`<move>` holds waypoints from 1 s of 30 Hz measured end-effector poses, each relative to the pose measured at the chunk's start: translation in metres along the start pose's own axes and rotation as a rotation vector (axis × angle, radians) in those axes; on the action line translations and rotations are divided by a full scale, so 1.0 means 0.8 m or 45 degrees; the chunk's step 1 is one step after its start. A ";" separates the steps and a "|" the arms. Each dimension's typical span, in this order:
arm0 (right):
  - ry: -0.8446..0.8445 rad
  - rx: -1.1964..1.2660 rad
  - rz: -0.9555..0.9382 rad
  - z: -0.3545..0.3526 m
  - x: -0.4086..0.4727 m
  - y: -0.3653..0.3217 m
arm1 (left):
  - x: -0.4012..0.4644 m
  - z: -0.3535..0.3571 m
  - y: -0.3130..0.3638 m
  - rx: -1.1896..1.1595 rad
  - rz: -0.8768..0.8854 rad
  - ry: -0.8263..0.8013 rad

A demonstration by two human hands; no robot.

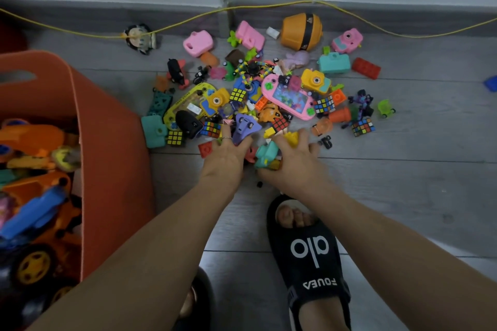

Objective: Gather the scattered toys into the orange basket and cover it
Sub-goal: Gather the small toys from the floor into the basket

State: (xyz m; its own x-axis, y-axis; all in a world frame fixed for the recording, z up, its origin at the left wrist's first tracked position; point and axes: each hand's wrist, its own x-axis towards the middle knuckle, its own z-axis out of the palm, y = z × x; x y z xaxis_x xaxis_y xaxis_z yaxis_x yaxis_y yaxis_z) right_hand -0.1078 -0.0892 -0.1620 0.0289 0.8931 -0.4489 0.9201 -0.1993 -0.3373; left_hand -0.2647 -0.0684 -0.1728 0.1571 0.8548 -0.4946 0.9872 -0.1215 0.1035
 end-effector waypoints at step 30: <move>-0.086 0.959 0.162 -0.160 -0.031 -0.071 | -0.100 -0.175 -0.054 -0.559 -0.019 0.190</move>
State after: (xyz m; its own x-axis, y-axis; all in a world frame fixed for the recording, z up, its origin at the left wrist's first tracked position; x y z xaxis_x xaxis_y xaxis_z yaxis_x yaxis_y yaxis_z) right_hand -0.1111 -0.0483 -0.0258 0.0707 0.8233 -0.5632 0.3955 -0.5415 -0.7418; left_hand -0.3235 -0.0609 -0.0165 0.1057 0.9220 -0.3725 0.8788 0.0886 0.4688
